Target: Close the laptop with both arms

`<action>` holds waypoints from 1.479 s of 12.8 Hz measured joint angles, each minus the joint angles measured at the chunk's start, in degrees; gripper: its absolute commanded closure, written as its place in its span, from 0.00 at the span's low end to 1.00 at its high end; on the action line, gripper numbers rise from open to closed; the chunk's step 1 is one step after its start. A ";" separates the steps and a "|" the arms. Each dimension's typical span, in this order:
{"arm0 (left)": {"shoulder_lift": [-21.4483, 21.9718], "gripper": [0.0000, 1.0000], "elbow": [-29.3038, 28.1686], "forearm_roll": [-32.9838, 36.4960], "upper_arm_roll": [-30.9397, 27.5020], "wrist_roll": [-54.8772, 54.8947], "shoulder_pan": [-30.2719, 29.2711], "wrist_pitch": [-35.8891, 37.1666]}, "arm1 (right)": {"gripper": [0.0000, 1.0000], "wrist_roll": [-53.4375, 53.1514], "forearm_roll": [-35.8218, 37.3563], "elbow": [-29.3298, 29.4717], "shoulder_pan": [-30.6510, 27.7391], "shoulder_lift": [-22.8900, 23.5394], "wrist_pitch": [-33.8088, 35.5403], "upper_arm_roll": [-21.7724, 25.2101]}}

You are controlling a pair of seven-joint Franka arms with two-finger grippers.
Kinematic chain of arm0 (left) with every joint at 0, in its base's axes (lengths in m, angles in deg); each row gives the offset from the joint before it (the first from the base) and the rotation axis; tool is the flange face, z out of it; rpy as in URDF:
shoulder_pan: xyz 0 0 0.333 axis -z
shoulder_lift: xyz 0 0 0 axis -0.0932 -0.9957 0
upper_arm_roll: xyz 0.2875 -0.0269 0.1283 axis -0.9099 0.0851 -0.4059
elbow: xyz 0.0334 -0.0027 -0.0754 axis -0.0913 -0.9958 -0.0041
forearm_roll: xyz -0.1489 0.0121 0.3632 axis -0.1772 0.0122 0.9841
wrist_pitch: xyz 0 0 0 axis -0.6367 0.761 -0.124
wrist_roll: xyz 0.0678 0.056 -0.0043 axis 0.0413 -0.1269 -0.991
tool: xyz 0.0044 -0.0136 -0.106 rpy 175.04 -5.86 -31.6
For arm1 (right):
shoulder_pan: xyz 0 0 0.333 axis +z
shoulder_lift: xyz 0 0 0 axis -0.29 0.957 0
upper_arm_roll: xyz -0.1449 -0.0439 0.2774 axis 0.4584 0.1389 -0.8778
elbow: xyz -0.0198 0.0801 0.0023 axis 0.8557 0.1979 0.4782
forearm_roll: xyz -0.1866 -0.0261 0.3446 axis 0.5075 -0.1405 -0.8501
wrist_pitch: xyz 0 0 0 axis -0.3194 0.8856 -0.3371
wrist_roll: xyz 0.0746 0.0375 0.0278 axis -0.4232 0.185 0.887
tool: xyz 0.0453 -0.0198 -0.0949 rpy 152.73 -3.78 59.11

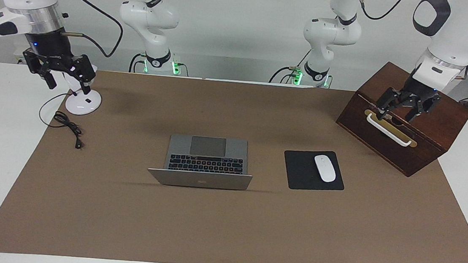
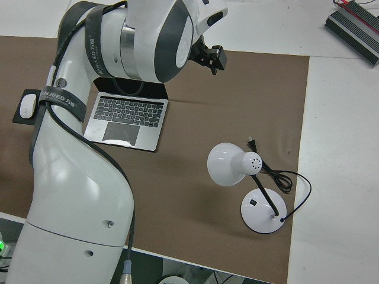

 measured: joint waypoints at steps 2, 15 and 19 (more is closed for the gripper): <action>0.00 0.00 -0.01 0.00 -0.01 -0.02 0.00 -0.36 | 0.00 0.00 0.00 3.63 0.00 2.86 -0.75 0.01; 0.00 0.00 -0.14 0.02 0.07 -0.18 -0.74 -0.96 | 0.00 0.00 -0.03 23.89 0.21 20.21 -13.91 -2.31; 0.00 0.52 -0.34 0.03 0.02 -0.38 -0.75 -1.05 | 0.03 0.00 -0.03 25.97 0.19 22.55 -16.38 -2.60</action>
